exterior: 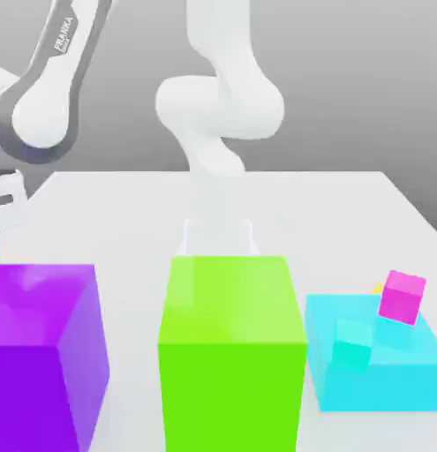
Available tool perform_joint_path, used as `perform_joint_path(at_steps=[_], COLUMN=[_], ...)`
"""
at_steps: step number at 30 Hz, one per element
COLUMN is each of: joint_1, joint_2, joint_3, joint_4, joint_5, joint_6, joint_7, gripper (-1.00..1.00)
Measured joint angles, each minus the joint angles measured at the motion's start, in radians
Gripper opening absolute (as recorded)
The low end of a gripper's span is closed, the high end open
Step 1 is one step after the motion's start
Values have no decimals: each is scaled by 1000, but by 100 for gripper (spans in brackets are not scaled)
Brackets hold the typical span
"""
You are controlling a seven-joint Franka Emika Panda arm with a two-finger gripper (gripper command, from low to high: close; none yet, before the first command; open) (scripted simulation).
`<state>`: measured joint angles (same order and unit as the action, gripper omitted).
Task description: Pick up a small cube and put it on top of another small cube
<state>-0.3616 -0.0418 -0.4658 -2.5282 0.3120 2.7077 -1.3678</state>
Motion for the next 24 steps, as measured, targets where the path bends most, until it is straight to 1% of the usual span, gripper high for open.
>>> perform_joint_path(at_steps=[2, 8, 13, 19, 24], joint_1=[21, 173, 317, 506, 674], joint_2=[-49, -221, -310, -356, -331], joint_3=[17, 180, 308, 455, 587], joint_4=[13, 14, 3, -13, -25], joint_5=[13, -69, -113, -150, -178], joint_6=[-33, -146, -222, -292, -336], joint_7=[12, -68, -164, -286, -404], gripper=[-100, -100, -100, -100, -100])
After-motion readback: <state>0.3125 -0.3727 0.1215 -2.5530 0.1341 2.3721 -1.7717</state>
